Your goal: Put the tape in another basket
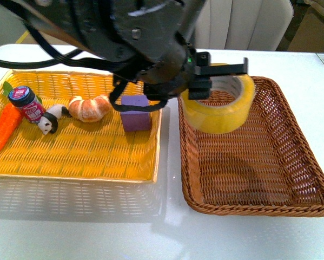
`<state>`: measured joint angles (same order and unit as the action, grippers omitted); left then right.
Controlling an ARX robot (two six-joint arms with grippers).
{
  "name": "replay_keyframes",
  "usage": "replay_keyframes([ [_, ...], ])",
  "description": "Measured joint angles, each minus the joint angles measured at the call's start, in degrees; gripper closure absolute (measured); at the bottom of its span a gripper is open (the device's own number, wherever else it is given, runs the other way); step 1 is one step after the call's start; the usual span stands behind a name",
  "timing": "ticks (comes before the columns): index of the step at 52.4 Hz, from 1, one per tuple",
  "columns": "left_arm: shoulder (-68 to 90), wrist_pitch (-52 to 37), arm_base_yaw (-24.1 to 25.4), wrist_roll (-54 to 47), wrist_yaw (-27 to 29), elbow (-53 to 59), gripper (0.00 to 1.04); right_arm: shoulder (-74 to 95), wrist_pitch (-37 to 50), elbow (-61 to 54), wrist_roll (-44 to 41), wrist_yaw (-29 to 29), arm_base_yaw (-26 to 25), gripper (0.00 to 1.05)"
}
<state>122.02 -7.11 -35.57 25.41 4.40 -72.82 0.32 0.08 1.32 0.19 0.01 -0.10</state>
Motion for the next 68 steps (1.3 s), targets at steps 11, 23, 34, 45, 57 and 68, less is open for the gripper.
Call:
replay_keyframes([
  [11, 4.11, 2.34, -3.45, 0.46, 0.17, -5.6, 0.9, 0.0, 0.0, 0.0, 0.0, 0.0, 0.0, 0.09],
  [23, 7.54, 3.52, -5.38, 1.53, -0.57, -8.28, 0.82, 0.0, 0.0, 0.0, 0.0, 0.0, 0.0, 0.09],
  [34, 7.37, 2.56, -5.35, 2.67, -0.35, -8.39, 0.41, 0.0, 0.0, 0.0, -0.02, 0.0, 0.0, 0.09],
  [45, -0.15, -1.64, -3.89, 4.07, -0.57, 0.87, 0.07, 0.0, 0.0, 0.0, -0.02, 0.0, 0.0, 0.09],
  [57, -17.14, -7.82, 2.71, 4.63, -0.2, 13.57, 0.09, 0.0, 0.0, 0.0, -0.02, 0.0, 0.0, 0.09],
  [68, -31.67, -10.08, 11.23, 6.1, -3.19, 24.39, 0.09, 0.0, 0.0, 0.0, 0.0, 0.0, 0.0, 0.09],
])
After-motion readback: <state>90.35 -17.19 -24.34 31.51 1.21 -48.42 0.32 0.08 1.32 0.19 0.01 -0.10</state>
